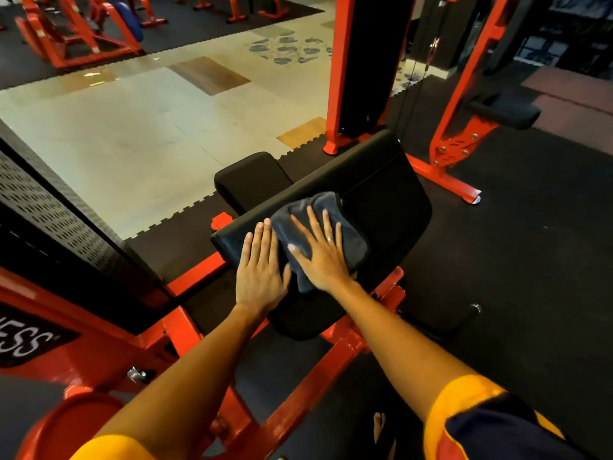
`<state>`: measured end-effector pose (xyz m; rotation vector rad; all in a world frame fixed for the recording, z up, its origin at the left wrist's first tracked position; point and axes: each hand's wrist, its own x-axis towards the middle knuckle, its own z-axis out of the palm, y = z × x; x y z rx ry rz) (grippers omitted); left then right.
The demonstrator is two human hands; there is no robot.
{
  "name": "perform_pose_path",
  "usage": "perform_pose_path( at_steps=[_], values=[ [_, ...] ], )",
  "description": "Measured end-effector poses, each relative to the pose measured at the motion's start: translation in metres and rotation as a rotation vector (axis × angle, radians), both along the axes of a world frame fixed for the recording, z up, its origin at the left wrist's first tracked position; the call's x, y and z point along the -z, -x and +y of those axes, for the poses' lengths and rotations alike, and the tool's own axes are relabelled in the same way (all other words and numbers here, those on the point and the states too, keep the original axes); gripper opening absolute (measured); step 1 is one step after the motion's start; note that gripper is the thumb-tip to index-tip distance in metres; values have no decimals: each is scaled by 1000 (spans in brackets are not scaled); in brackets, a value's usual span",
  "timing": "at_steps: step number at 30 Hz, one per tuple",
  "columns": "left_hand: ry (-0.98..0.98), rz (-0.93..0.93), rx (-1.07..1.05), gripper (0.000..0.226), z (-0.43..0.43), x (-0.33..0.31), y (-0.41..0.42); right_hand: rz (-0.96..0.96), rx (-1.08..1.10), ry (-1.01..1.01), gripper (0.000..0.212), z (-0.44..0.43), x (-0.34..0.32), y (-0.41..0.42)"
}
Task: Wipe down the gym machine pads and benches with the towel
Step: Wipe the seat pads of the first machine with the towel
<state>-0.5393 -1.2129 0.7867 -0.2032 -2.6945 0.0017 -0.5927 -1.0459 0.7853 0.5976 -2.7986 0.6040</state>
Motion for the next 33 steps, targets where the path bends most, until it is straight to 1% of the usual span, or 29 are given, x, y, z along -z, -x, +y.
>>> perform_pose_path(
  at_steps=[2, 4, 6, 8, 9, 11, 13, 15, 17, 18, 19, 20, 22, 23, 24, 25, 26, 28, 30, 31, 33],
  values=[
    [-3, -5, -10, 75, 0, -2, 0, 5, -29, -57, 72, 31, 19, -11],
    [-3, -9, -17, 75, 2, -3, 1, -51, 109, -74, 75, 50, 23, 0],
    [-5, -12, -29, 74, 4, -4, 1, -168, 282, 32, 77, 43, 3, 28],
    [11, -27, -38, 74, 3, -6, 0, -281, 367, 166, 74, 20, -27, 57],
    [19, -33, -38, 74, 2, -6, 0, -287, 381, 169, 73, 7, -36, 66],
    [28, -35, -41, 74, 3, -5, 1, -228, 344, 118, 72, -14, -40, 67],
    [16, -46, -32, 74, 2, -4, 1, -123, 224, 82, 72, -18, -25, 45],
    [15, -40, -20, 75, 0, -1, 1, -35, 73, 38, 72, -4, 3, 10],
    [9, -40, -22, 75, 1, -3, 1, 1, 14, 3, 73, 29, 34, -13],
    [8, -42, -22, 74, 1, -3, 1, -15, 60, -12, 75, 46, 44, -16],
    [17, -42, -18, 74, 2, -4, 0, -57, 162, -1, 78, 60, 48, -13],
    [37, -35, -13, 73, 2, -4, 0, -115, 290, 42, 82, 68, 47, -5],
    [77, -39, 4, 71, 0, -6, 1, -278, 502, 201, 84, 62, 28, 19],
    [96, -45, 24, 70, -1, -7, 2, -336, 561, 263, 83, 52, 19, 28],
    [115, -43, 51, 69, -2, -8, 3, -356, 594, 279, 81, 39, 12, 31],
    [137, -40, 84, 68, -4, -8, 4, -333, 599, 270, 80, 27, 10, 27],
    [152, -36, 122, 66, -4, -8, 5, -268, 567, 251, 79, 16, 13, 19],
    [164, -33, 193, 65, -3, -11, 10, -124, 424, 201, 80, 6, 27, -15],
    [180, -33, 238, 64, 1, -11, 13, -72, 297, 144, 80, 16, 53, -53],
    [184, -44, 244, 64, 3, -11, 13, -74, 294, 143, 81, 27, 65, -66],
    [185, -66, 244, 66, 7, -10, 13, -137, 433, 225, 84, 49, 75, -68]
  ],
)
